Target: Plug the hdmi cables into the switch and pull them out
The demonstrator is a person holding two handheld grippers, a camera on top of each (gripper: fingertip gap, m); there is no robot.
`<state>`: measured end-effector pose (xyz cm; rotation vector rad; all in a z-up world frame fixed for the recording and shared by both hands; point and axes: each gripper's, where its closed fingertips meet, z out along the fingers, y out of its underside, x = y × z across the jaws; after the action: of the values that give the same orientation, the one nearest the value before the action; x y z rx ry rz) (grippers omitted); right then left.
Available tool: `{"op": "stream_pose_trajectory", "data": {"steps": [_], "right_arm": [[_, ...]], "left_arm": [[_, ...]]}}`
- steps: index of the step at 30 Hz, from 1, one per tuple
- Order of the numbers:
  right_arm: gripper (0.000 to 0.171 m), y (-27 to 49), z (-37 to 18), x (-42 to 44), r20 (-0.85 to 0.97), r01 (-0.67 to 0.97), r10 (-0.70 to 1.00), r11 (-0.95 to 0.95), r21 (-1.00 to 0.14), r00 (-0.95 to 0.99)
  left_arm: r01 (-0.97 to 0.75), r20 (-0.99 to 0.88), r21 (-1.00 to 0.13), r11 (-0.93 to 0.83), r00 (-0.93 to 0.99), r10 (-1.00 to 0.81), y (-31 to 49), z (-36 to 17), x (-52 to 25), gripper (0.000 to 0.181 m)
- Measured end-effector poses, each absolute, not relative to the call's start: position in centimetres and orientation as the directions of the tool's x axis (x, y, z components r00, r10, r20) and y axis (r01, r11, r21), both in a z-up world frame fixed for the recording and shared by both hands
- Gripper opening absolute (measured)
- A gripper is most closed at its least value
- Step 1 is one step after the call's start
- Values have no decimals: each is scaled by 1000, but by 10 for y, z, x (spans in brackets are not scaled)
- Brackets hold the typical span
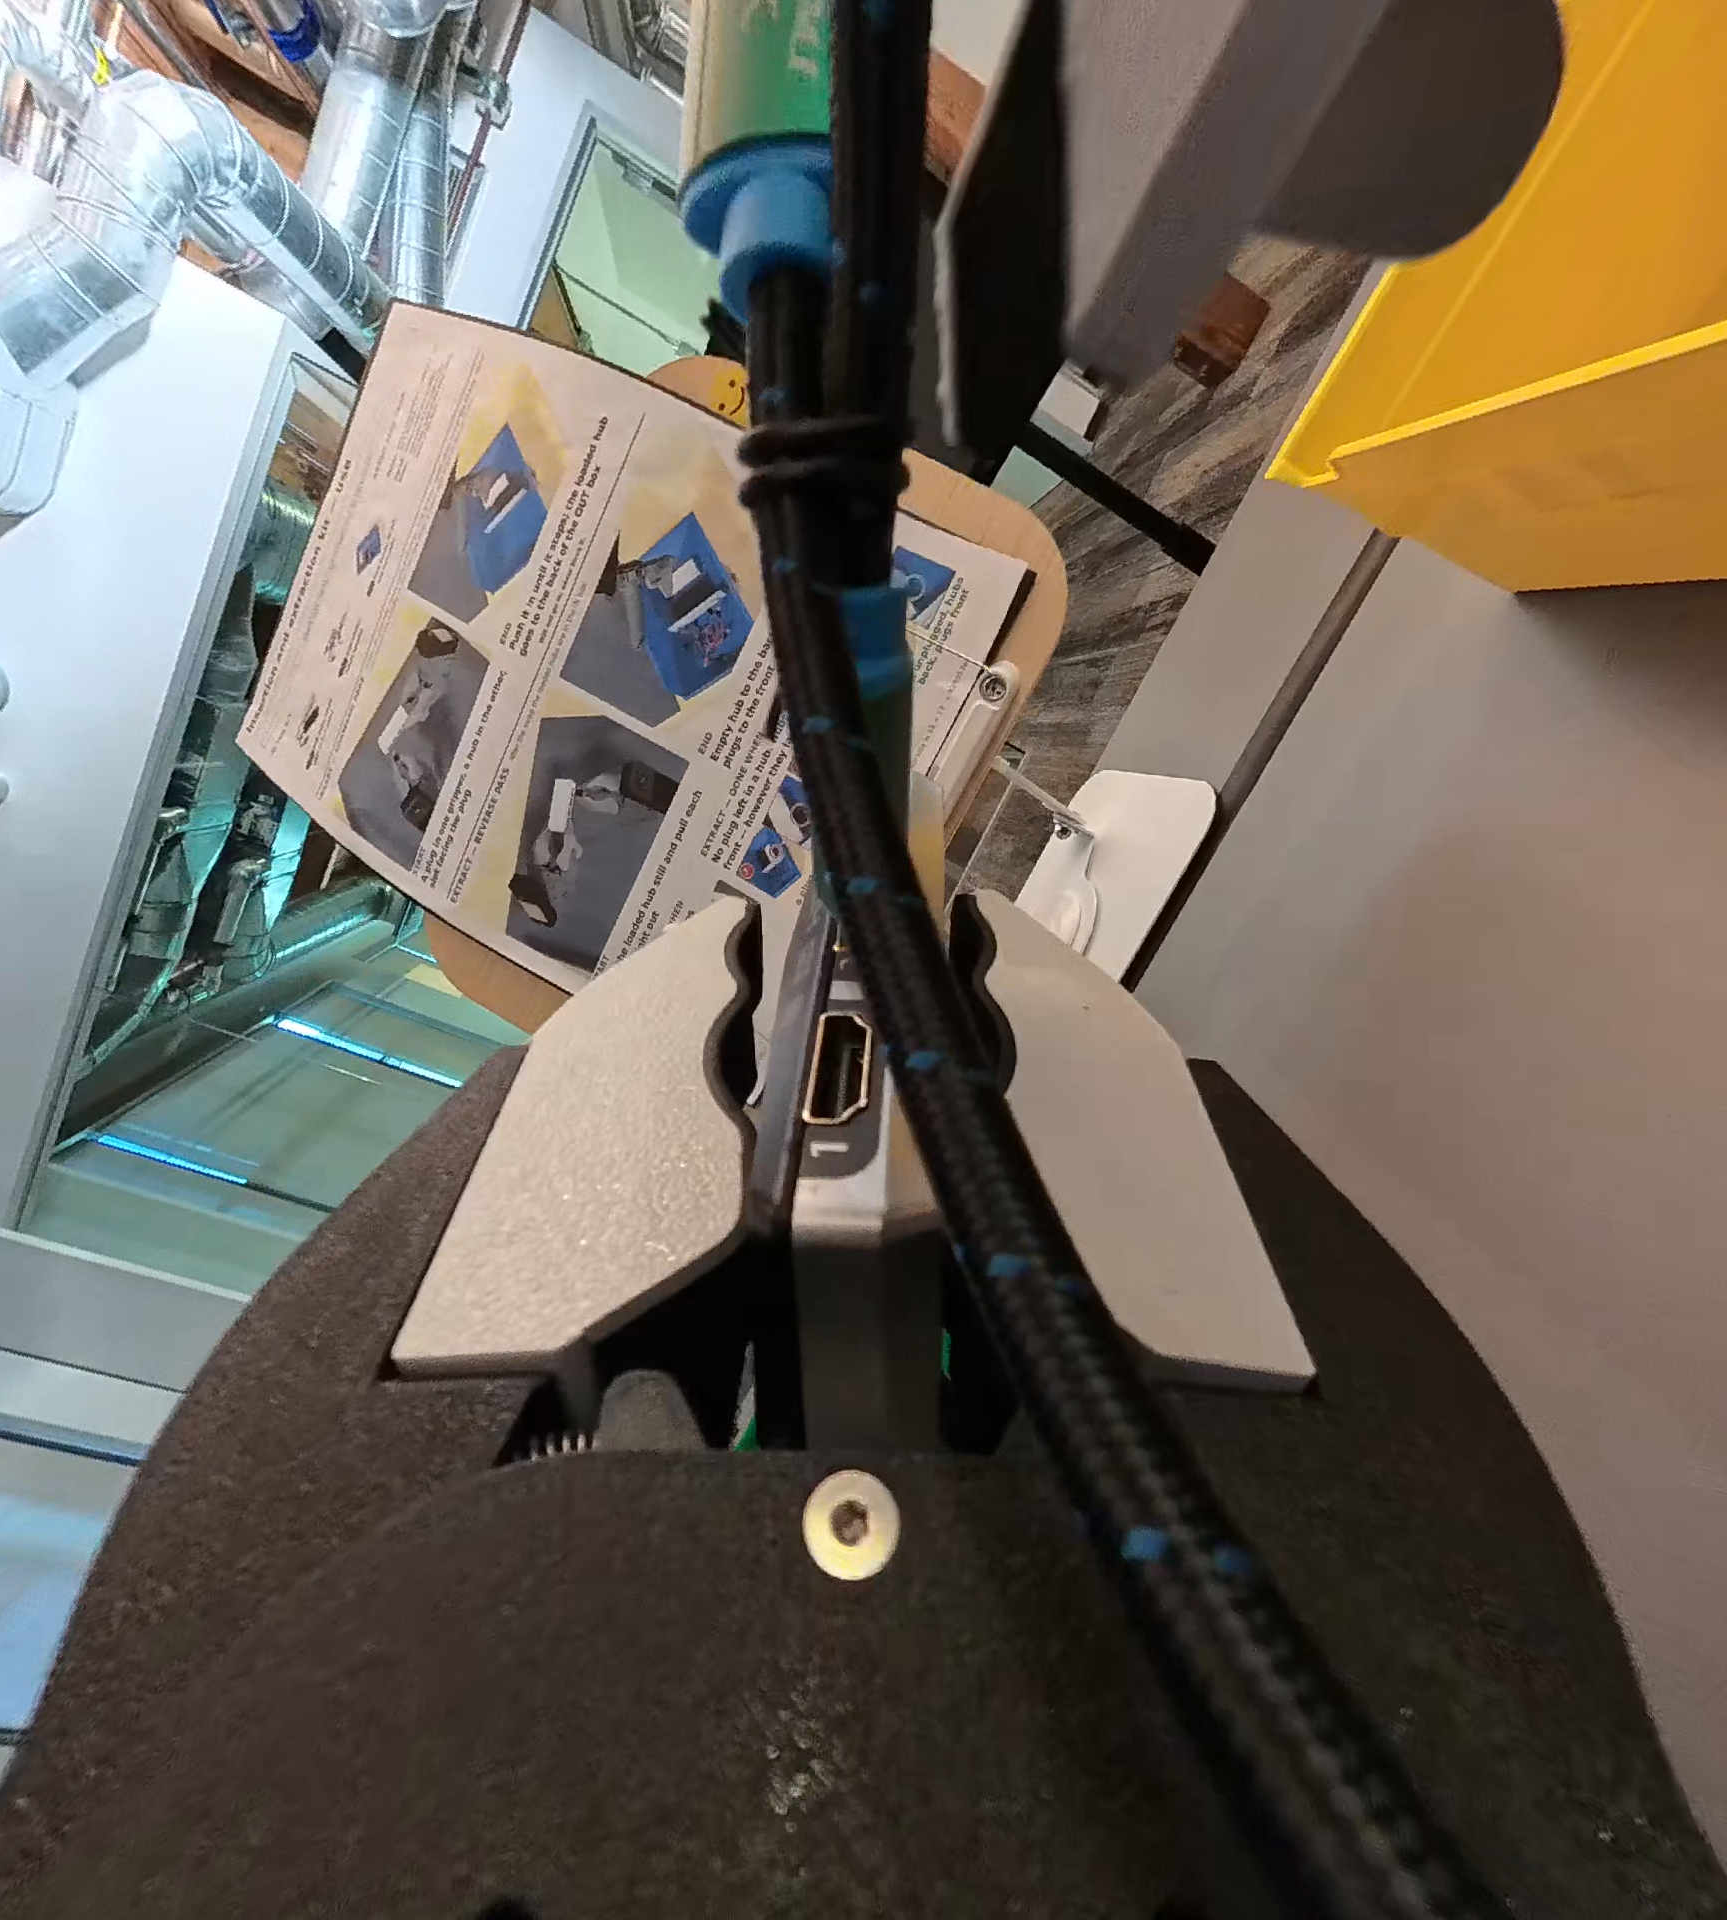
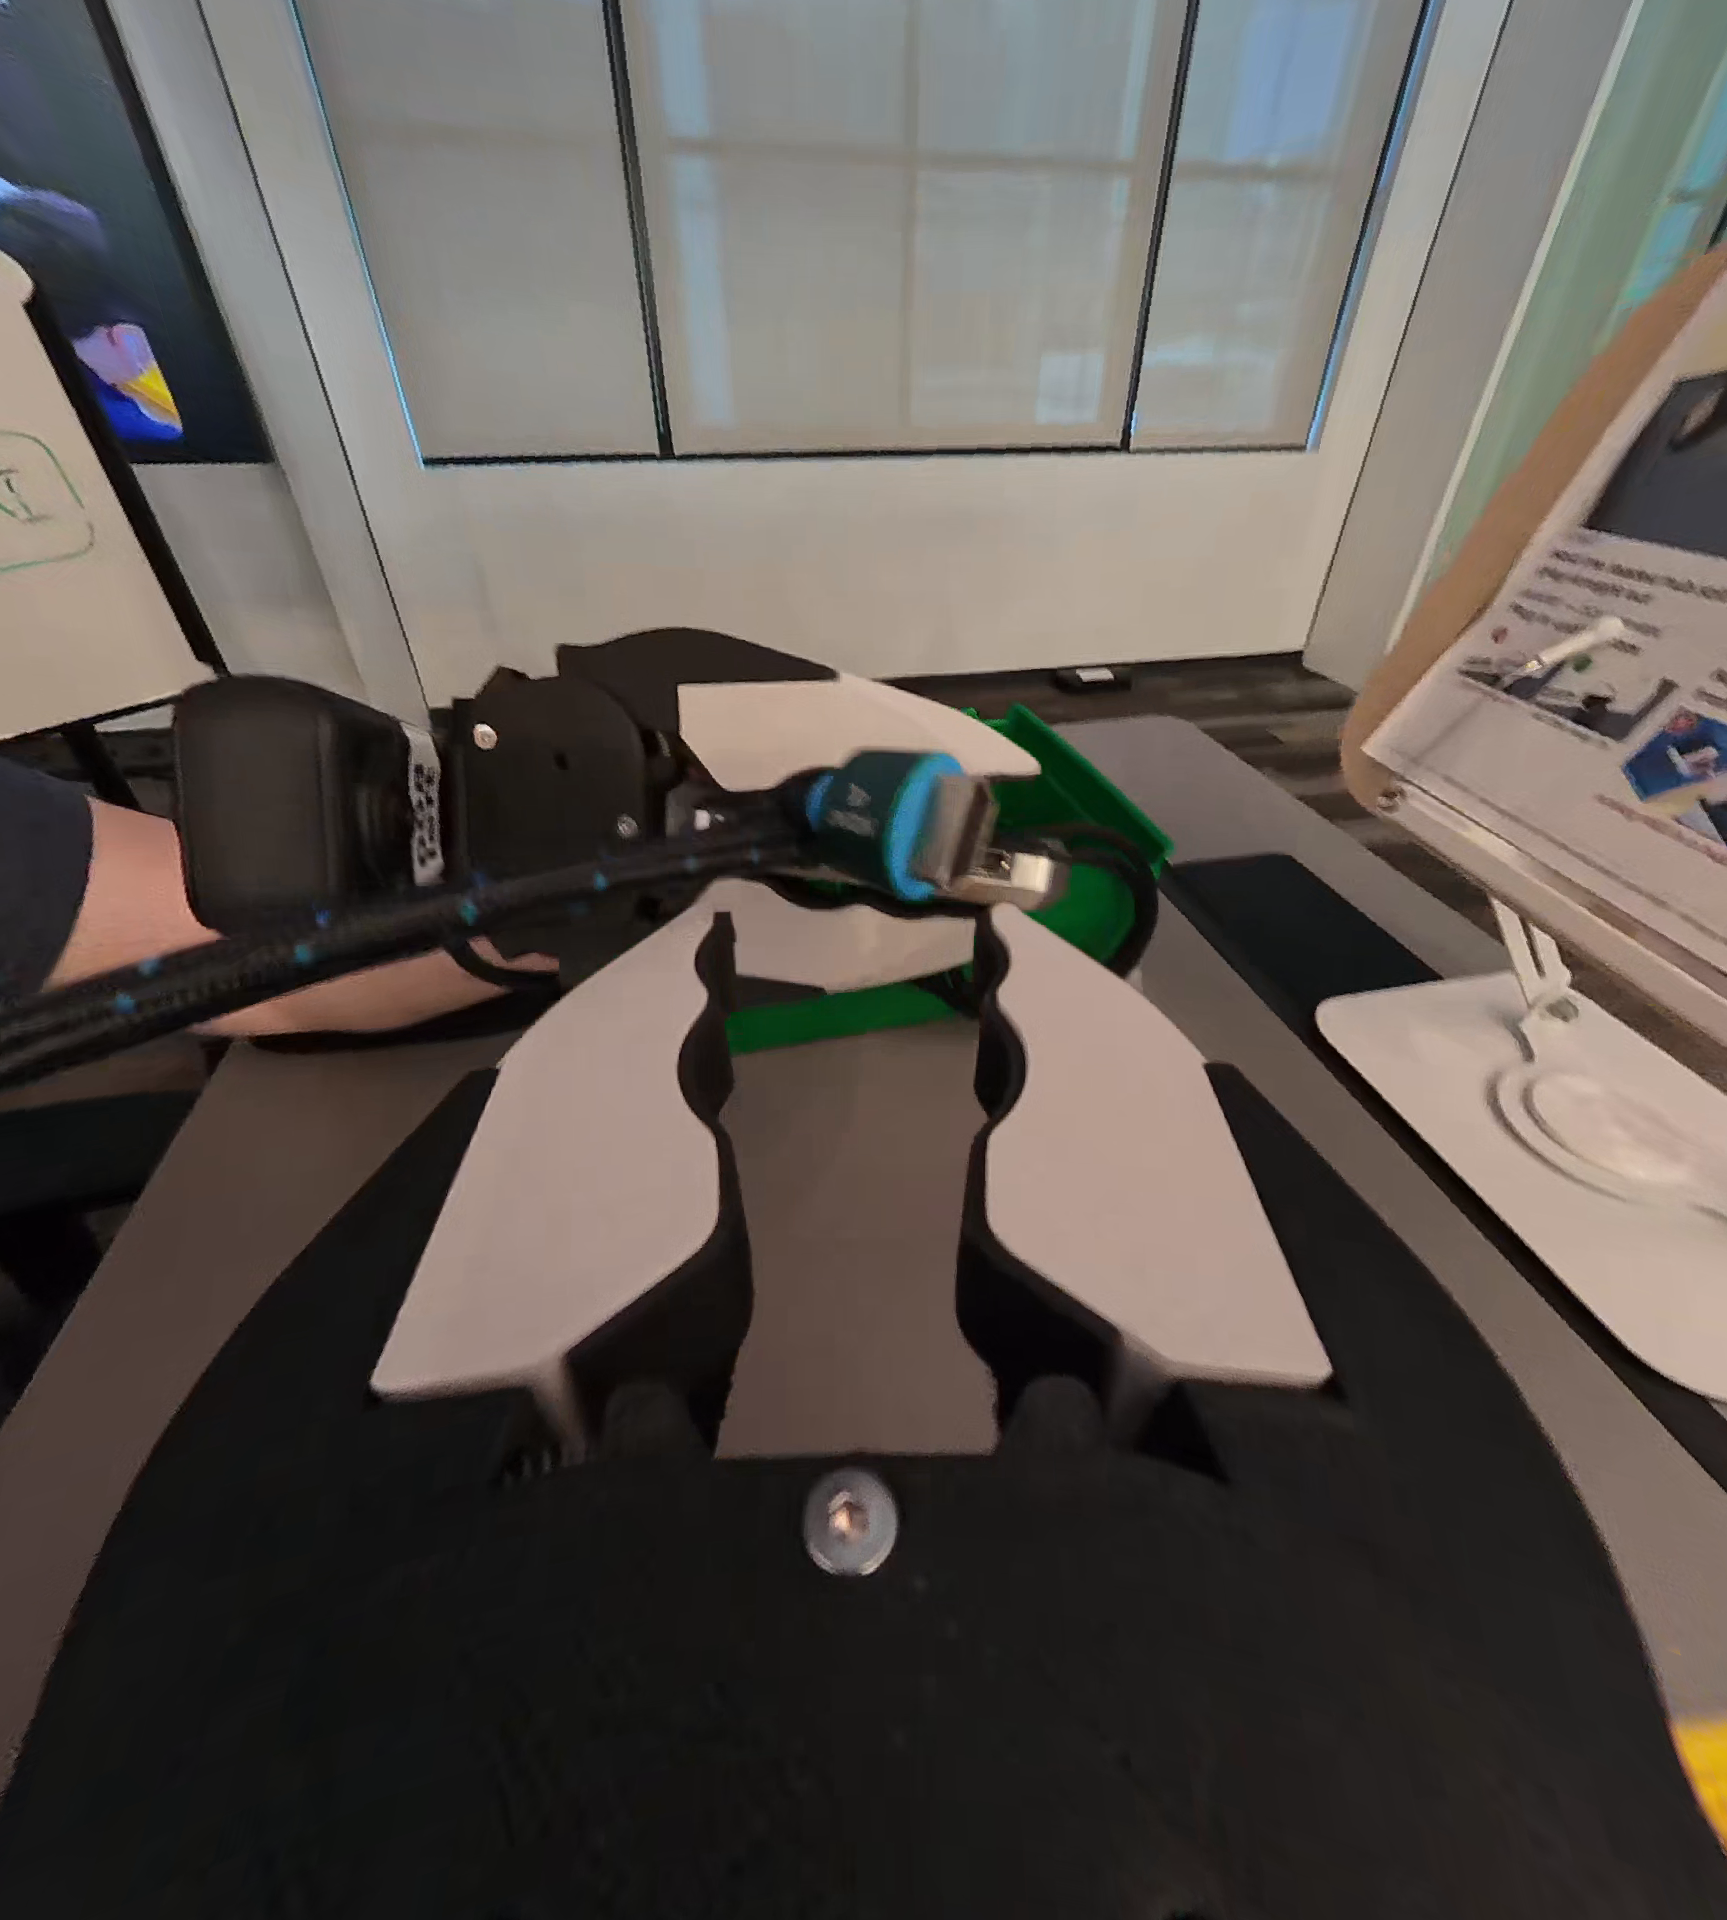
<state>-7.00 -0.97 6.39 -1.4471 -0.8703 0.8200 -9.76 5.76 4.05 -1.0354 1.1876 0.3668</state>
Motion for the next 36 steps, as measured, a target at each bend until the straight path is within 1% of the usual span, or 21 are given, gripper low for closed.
{"op": "stream_pose_trajectory", "data": {"steps": [5, 8, 12, 14, 22, 23, 24, 26, 31, 36], "right_arm": [[47, -13, 61, -90, 1, 59, 889, -29, -998, 457], [40, -8, 62, -90, -12, 49, 874, -41, -998, 486], [28, -8, 59, -85, -46, 47, 878, -78, -996, 477], [26, -6, 56, -84, -47, 65, 872, -89, -994, 487], [21, -4, 56, -84, 18, 108, 850, -47, -993, 527], [19, -4, 56, -84, 26, 114, 846, -42, -993, 533], [11, -3, 54, -83, 37, 133, 837, -44, -990, 547], [11, -4, 54, -82, 43, 141, 844, -39, -989, 534], [11, -5, 57, -83, 57, 121, 846, -9, -993, 531], [12, -3, 57, -83, 24, 86, 845, -27, -996, 535]], "left_arm": [[-736, -899, -439, 516, 357, -255, 57, 35, -95, 35], [-744, -906, -424, 516, 344, -247, 57, 33, -93, 35], [-752, -909, -417, 511, 334, -251, 58, 31, -93, 35], [-760, -914, -405, 508, 320, -249, 59, 28, -93, 35], [-763, -922, -386, 518, 312, -228, 59, 30, -94, 35], [-761, -926, -377, 527, 311, -214, 58, 31, -94, 35], [-760, -932, -362, 539, 305, -196, 57, 33, -94, 35], [-770, -945, -327, 548, 284, -164, 54, 34, -93, 35], [-769, -943, -331, 547, 283, -173, 54, 36, -93, 35], [-773, -944, -328, 543, 281, -171, 55, 35, -93, 35]]}}
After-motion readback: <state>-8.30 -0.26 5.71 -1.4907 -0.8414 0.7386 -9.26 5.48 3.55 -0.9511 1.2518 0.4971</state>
